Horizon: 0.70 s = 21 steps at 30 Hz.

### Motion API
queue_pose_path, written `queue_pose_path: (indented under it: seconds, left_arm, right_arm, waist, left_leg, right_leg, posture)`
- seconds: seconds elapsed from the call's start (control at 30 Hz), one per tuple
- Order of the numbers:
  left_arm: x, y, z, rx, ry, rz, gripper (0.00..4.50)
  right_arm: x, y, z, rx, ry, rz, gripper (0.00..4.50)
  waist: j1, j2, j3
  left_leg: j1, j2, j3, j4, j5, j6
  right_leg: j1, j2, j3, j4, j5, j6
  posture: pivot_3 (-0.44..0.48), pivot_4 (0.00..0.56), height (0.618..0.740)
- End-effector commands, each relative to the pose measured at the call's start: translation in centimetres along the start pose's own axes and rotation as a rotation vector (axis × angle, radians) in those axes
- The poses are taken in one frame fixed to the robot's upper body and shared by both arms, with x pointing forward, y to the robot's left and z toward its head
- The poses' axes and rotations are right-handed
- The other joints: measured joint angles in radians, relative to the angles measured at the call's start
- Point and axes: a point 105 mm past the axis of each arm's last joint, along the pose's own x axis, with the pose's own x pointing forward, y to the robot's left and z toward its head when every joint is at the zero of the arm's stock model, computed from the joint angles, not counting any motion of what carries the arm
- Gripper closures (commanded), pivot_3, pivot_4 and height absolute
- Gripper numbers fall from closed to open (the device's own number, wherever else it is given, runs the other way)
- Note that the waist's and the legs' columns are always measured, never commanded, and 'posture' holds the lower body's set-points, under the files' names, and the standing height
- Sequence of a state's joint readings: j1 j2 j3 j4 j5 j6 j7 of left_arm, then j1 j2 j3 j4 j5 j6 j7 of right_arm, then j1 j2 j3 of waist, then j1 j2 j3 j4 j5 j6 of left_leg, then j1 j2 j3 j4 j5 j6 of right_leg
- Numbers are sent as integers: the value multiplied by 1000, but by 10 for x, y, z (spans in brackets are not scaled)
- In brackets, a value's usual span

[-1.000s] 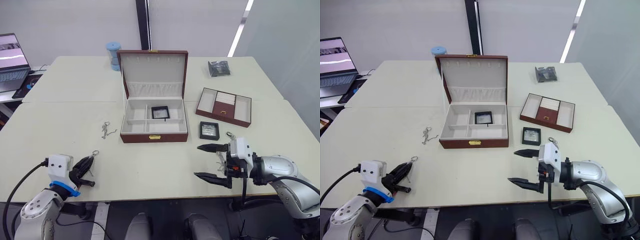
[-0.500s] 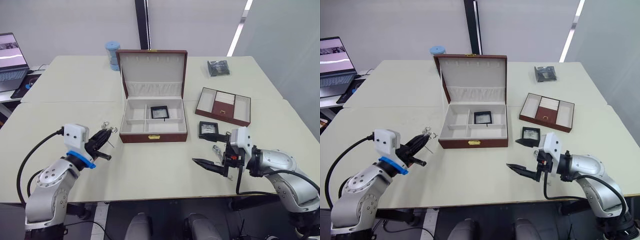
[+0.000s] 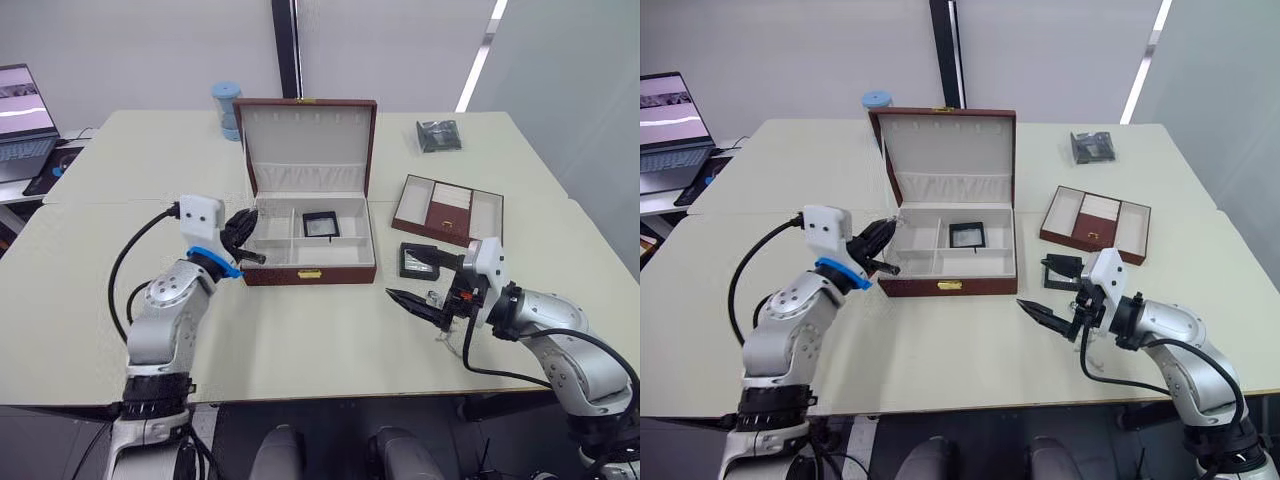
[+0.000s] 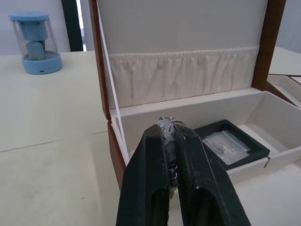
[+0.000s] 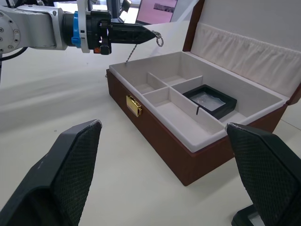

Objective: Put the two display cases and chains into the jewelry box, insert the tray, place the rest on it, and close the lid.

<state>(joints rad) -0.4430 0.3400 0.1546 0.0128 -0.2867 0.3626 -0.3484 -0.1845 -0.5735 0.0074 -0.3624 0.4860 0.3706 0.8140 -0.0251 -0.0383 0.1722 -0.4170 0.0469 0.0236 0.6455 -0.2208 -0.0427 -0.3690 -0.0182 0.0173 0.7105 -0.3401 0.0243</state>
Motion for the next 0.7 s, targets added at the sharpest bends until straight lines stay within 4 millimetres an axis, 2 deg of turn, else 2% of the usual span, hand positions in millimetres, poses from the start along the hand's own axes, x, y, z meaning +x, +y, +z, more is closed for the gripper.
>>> queue_pose_path:
  seconds: [0.03, 0.13, 0.23, 0.43, 0.7]
  left_arm:
    - [19, -9, 13, 43, -55, 0, 4478]
    - [33, -16, 14, 44, -60, -7, 4478]
    - [41, -15, 14, 39, -57, 15, 4478]
    - [47, -5, 10, 37, -48, 80, 4478]
    - [49, -8, 4, 27, -25, 83, 4478]
  right_arm:
    - [-2, -7, 12, -39, -43, -47, 0]
    - [-3, -7, 13, -38, -48, -68, 0]
    - [-5, -7, 12, -36, -46, -85, 0]
    - [-9, -5, 12, -29, -42, -107, 0]
    - [-10, -5, 13, -30, -41, -119, 0]
  waist:
    - [2, 0, 0]
    - [0, 0, 0]
    - [-1, 0, 0]
    - [0, 0, 0]
    - [0, 0, 0]
  left_leg:
    - [0, 0, 0, 0, 0, 0]
    - [0, 0, 1, 0, 0, 0]
    - [0, 0, 0, 0, 0, 0]
    - [0, 0, 0, 0, 0, 0]
    - [0, 0, 0, 0, 0, 0]
  right_leg:
    - [0, 0, 0, 0, 0, 0]
    - [0, 0, 1, 0, 0, 0]
    - [0, 0, 0, 0, 0, 0]
    - [0, 0, 0, 0, 0, 0]
    - [0, 0, 0, 0, 0, 0]
  posture:
    - [0, 150, 740]
    - [0, 150, 740]
    - [0, 150, 740]
    - [0, 150, 740]
    - [0, 150, 740]
